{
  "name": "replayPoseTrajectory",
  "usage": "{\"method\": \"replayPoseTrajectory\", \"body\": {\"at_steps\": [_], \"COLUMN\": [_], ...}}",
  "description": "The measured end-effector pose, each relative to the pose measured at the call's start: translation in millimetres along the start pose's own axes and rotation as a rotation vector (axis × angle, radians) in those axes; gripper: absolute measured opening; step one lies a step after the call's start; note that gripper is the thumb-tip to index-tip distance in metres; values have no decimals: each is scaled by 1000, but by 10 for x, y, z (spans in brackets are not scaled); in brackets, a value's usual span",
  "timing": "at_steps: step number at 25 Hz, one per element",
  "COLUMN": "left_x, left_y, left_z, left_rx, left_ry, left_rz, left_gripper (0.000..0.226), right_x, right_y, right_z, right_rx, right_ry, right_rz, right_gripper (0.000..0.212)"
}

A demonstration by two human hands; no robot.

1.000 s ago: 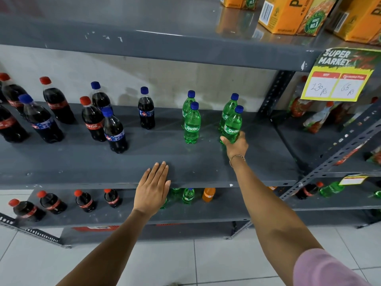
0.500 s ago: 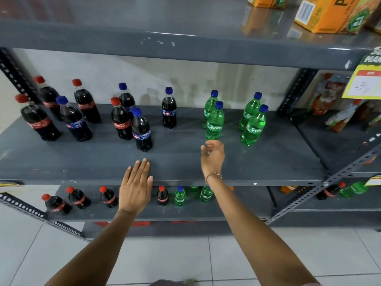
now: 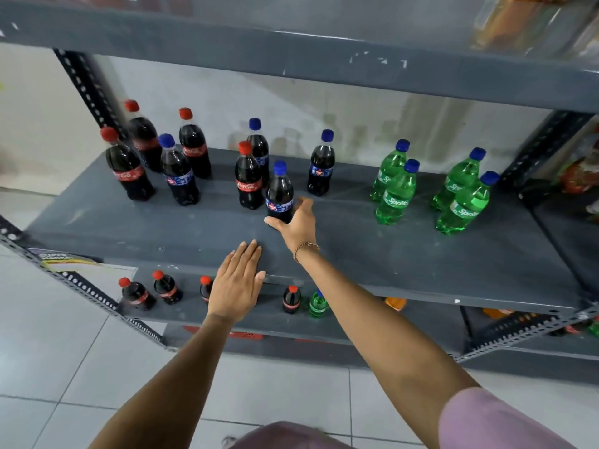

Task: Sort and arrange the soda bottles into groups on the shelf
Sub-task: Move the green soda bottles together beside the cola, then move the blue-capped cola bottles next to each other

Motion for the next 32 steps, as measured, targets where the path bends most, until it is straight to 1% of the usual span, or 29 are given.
{"method": "replayPoseTrajectory", "body": {"at_steps": [4, 6, 12, 16, 19, 21, 23, 24, 25, 26, 27, 28, 29, 30, 32], "left_x": [19, 27, 48, 47, 43, 42, 43, 42, 36, 25, 17, 12, -2, -24, -107], "left_y": [-13, -16, -19, -20, -8, -4, -8, -15, -19, -23, -28, -46, -80, -132, -386], "left_z": [-8, -7, -4, 1, 7, 9, 11, 8, 5, 2, 19, 49, 75, 85, 114], "left_rx": [0, 2, -18, -18, -13, -13, -5, 2, 9, 18, 28, 42, 59, 65, 11], "left_ry": [1, 8, 27, 38, 44, 52, 55, 57, 57, 61, 63, 62, 65, 67, 70], "left_rz": [4, -1, 13, 14, 4, 0, 1, 0, 3, 10, 15, 14, 7, 6, 12], "left_gripper": [59, 59, 57, 57, 55, 55, 54, 54, 55, 55, 55, 55, 54, 54, 54], "right_x": [47, -19, -391, -481, -509, -521, -536, -535, -518, -482, -427, -345, -248, -152, 77], "right_y": [9, 68, 229, 249, 251, 239, 220, 228, 256, 287, 302, 284, 240, 187, 57], "right_z": [-39, -62, -207, -341, -396, -416, -362, -308, -239, -151, -40, 72, 158, 207, 218], "right_rx": [-47, -42, -42, -29, -13, -13, -7, 10, 21, 10, -24, -64, -107, -151, -201], "right_ry": [3, 18, 121, 114, 95, 83, 64, 83, 130, 192, 241, 260, 244, 206, 108], "right_rz": [10, 9, 1, 23, 41, 45, 6, -4, 19, 68, 102, 93, 66, 55, 69], "right_gripper": [51, 45, 39, 38, 39, 44, 61, 71, 74, 66, 51, 35, 24, 21, 19]}}
Point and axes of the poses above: each hand's wrist, its own z-axis away from the middle knuckle, its own x-axis out of the palm, y = z × x, the point moved 2 cm from there along -z, towards the middle knuckle, and after that the axes turned 1 degree about y, right-handed, at the moved point
